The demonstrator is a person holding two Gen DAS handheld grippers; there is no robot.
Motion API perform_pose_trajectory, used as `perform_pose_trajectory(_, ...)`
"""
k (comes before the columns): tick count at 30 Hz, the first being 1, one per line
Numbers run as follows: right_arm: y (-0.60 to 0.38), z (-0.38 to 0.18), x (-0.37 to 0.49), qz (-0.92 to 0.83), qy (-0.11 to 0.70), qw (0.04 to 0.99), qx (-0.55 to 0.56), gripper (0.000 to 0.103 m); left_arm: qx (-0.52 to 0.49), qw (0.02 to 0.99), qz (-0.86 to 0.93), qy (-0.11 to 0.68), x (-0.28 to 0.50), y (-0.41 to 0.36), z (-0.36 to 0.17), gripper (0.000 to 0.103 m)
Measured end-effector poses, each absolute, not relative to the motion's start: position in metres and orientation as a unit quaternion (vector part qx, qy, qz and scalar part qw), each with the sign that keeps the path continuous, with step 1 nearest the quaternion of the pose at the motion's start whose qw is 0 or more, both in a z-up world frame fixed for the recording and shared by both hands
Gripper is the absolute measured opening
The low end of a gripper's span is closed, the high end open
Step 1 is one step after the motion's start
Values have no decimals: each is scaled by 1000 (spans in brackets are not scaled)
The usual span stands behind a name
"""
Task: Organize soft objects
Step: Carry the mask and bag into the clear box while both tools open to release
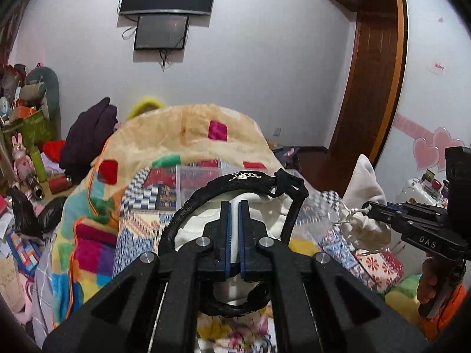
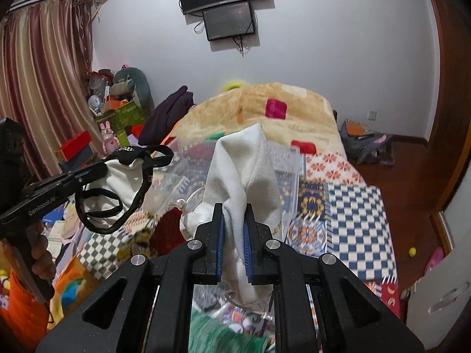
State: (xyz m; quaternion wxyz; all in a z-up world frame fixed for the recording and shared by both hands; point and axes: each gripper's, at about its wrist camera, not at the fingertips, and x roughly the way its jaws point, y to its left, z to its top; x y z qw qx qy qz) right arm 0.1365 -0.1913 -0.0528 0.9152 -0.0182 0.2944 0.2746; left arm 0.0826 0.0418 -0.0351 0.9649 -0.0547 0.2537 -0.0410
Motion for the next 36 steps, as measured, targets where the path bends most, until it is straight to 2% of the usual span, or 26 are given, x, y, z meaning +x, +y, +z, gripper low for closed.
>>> perform_pose_trajectory(13, -168, -44, 185, 260, 281, 923, -40, 10, -46, 959, -39, 277, 151, 53, -41, 3)
perform_pose_trajectory(24, -142, -82, 225, 264, 344, 898, -72, 10, -31, 937, -54, 343, 208, 46, -87, 3)
perform_pose_trajectory(31, -132, -98, 230, 270, 372, 884, -90, 12, -4, 930, -60, 364, 214, 30, -102, 4)
perform_pose_trajectory(33, -133, -98, 230, 271, 375, 882, -91, 16, -1, 929, -63, 365, 212, 28, -102, 8)
perform_pose_trajectory(36, -135, -94, 229, 271, 370, 884, -90, 32, -2, 929, -64, 364, 208, 29, -98, 11)
